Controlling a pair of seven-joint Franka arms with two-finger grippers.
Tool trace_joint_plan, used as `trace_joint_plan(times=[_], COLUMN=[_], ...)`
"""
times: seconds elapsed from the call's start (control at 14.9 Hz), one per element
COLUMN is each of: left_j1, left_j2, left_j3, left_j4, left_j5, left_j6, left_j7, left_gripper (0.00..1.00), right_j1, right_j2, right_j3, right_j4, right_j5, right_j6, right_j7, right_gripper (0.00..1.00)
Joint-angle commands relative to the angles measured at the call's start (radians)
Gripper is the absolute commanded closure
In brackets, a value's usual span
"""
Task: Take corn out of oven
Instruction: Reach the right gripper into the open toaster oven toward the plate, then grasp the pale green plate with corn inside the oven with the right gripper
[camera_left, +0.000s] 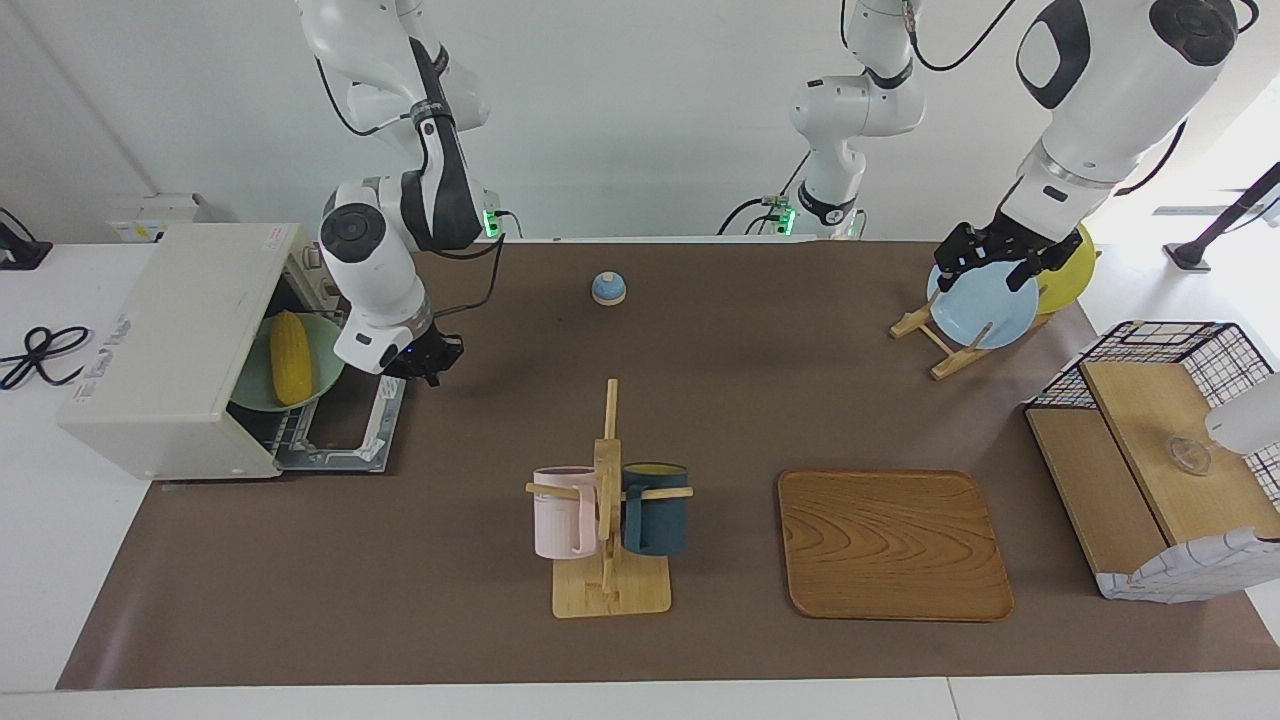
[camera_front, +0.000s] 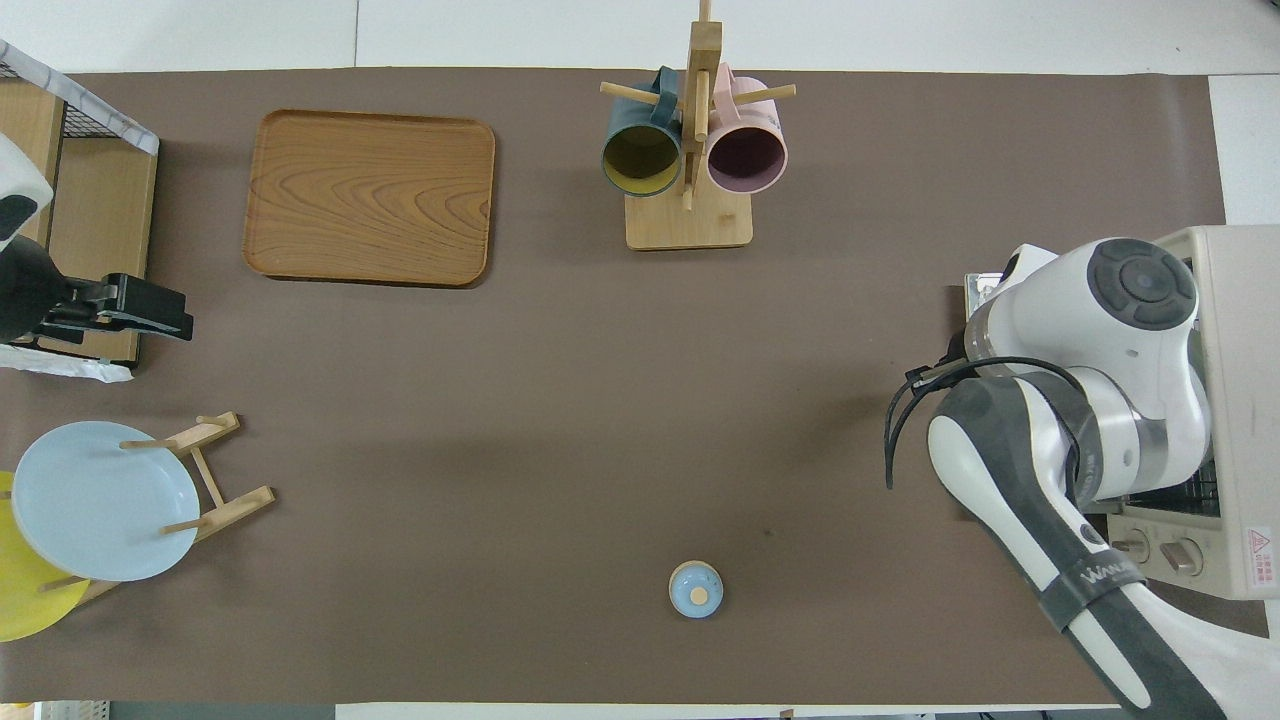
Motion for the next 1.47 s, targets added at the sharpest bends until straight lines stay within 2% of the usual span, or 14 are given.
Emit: trace_joint_plan(times=[0.0,0.07,0.33,0.67,0.94,1.2,1.4], left_j1=[0.007,0.007,0.007,0.007,0.009,0.009,0.01], left_j2=[-0.014,-0.014,-0.014,-0.012,-0.012,-0.012,-0.012], left_j3=[-0.003,-0.003,-0.003,-0.003,-0.002,0.0,0.0], left_j4=[-0.009,-0.008,-0.008,-0.008,-0.009,-0.009,-0.011], left_j5=[0.017,0.017,0.017,0.017,0.017,0.017,0.017], left_j6=[0.002,-0.001,0.003,0.006,0.014,0.034,0.036], left_j7=[0.009,0.009,0.009,0.01,0.012,0.013,0.013], left_gripper=[0.0,0.0,0.0,0.0,0.0,0.0,0.0], right_j1=[-0.041,-0.076,-0.168,-0.247,-0.251,-0.253,-0.256], right_j2=[-0.059,-0.068,-0.077,-0.094,-0.113,-0.131,-0.133], right_j3=[-0.011,-0.009,-0.008,-0.009,-0.008,-0.009,-0.009], right_j4=[0.009,0.007,-0.002,-0.043,-0.082,-0.141,-0.149], right_j5=[0.004,0.004,0.004,0.002,0.002,-0.013,-0.05], right_j6=[-0.068,-0.087,-0.131,-0.119,-0.111,-0.038,-0.013], right_j7=[0.012,0.015,0.017,-0.005,-0.006,-0.035,-0.069], right_gripper=[0.75,0.66,0.62,0.61,0.61,0.6,0.6])
